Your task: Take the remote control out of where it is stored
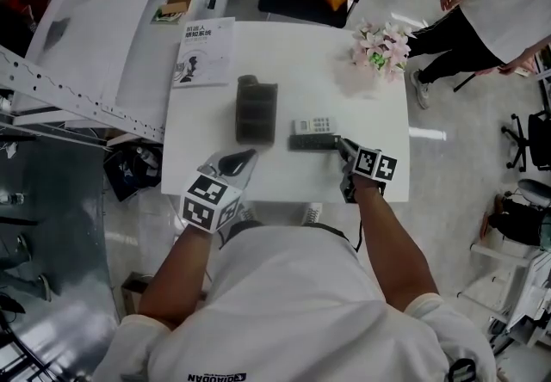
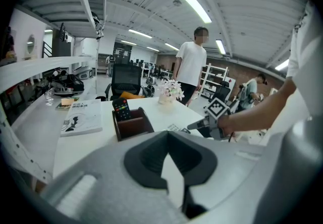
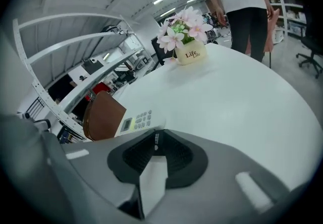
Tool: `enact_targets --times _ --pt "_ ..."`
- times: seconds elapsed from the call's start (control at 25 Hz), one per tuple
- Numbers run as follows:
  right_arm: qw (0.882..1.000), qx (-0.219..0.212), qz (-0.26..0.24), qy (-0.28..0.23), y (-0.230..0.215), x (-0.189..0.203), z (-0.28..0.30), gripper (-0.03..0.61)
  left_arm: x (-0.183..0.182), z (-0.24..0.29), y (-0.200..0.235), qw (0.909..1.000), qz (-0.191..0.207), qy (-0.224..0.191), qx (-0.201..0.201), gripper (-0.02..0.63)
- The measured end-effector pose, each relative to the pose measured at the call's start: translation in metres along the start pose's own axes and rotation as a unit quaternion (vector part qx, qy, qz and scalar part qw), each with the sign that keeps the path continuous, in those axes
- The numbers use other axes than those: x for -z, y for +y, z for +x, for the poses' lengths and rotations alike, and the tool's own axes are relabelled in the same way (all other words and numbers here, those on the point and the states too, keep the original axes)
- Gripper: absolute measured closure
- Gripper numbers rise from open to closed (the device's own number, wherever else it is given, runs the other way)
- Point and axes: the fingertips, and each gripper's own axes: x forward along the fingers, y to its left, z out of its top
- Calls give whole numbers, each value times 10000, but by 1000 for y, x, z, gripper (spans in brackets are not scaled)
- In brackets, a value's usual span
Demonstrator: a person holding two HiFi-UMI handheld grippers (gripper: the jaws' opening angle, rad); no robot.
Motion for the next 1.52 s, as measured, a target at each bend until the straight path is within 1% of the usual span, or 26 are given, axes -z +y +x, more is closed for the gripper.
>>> enact_targets --times 0.04,0.4,0.52,0.68,0.8,0.92,1.04,1.24,1.4,1.52 --pt "10000 47 -37 4 -2 0 1 528 0 0 0 10000 -4 0 2 611" --pt "9996 -40 -227 -146 9 -8 -1 529 1 -1 1 10000 -40 -29 -26 611" --pt "9993 -83 -307 -199 15 -9 -4 541 1 -2 1 10000 -51 -44 -18 611" --pt "9985 -157 -441 -290 28 -12 -12 571 1 -4 0 9999 -88 -66 3 611" --pt "9975 -227 -561 -366 40 -15 -18 571 1 -6 0 9999 -96 -86 15 612" --pt "9958 -426 -652 -474 59 -18 -27 572 0 -7 1 9999 -71 -123 27 611" --pt "9913 -686 -850 -729 90 -30 -43 572 -4 -11 2 9998 -29 -197 48 612" --pt "9792 -1149 -1250 -1113 143 -47 -69 572 -14 -18 5 9993 6 -377 50 611" --pt "9706 -1488 -1435 -1236 179 -51 -82 572 -25 -27 7 9980 6 -626 49 612" --pt "9640 -1618 -1697 -1257 201 -47 -85 572 -31 -32 9 9970 -36 -765 67 612"
